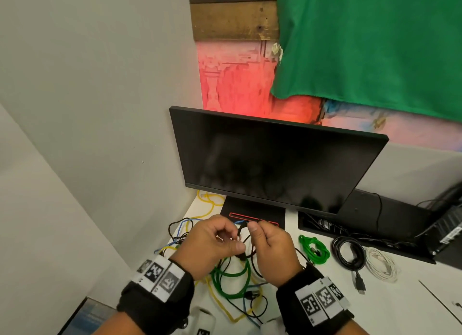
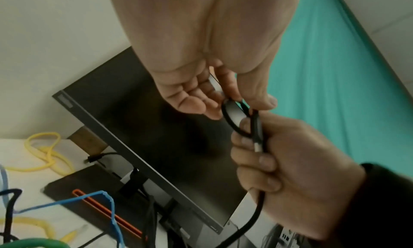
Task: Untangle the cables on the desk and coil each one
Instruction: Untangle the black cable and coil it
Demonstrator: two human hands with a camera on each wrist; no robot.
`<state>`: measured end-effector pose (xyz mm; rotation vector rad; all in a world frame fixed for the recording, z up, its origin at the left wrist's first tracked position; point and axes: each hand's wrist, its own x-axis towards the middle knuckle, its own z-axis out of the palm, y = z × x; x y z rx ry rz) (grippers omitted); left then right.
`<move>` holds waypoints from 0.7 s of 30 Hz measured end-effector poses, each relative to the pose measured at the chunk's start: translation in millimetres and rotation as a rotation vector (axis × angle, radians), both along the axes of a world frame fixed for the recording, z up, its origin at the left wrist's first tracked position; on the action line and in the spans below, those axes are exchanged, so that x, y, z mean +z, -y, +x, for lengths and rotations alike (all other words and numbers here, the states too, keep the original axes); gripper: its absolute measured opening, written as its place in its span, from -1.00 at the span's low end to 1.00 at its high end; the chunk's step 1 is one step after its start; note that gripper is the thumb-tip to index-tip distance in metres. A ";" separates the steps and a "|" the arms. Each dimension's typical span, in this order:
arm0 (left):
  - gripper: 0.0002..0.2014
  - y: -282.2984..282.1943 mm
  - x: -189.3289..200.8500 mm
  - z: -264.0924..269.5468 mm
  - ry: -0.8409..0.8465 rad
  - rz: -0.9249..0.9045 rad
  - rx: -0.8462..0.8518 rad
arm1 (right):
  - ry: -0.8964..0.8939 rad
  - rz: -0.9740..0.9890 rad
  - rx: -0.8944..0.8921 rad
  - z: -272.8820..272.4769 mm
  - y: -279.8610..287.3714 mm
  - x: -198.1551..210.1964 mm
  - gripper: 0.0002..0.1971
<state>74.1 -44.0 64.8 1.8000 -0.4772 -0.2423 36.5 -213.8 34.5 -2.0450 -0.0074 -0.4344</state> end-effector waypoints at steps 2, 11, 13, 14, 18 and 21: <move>-0.69 6.6 -6.1 -2.3 0.002 -0.051 0.063 | -0.026 0.093 0.074 -1.2 0.4 4.6 -0.59; -0.75 7.3 -4.4 1.7 0.130 0.072 0.144 | -0.191 0.256 0.322 -5.6 2.3 5.7 -0.54; -0.66 7.4 -3.4 -0.3 0.319 0.279 0.226 | -0.226 0.279 0.349 -5.2 2.9 7.9 -0.53; -0.64 8.2 -3.0 -2.9 0.401 0.377 0.282 | -0.241 0.289 0.363 -4.7 3.6 8.9 -0.53; -0.56 12.4 -10.1 -7.3 0.470 0.469 0.424 | -0.243 0.206 0.410 -3.7 -0.3 9.6 -0.54; -0.73 5.5 -13.1 0.0 0.210 0.286 0.218 | -0.193 0.225 0.367 -3.3 -0.4 8.5 -0.56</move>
